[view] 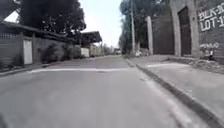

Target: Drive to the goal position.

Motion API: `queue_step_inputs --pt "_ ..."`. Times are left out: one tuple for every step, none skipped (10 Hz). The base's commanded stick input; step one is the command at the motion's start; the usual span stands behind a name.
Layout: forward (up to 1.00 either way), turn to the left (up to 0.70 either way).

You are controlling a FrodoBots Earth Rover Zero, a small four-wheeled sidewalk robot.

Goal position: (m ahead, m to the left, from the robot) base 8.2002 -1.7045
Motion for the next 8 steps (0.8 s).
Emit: queue_step_inputs --pt "1.0 0.0" --pt "1.0 0.0" --pt "1.0 -0.23" --pt "1.0 -0.26" --pt "1.0 -0.26" --pt "1.0 -0.24" --pt "1.0 -0.13" --pt "1.0 0.0"
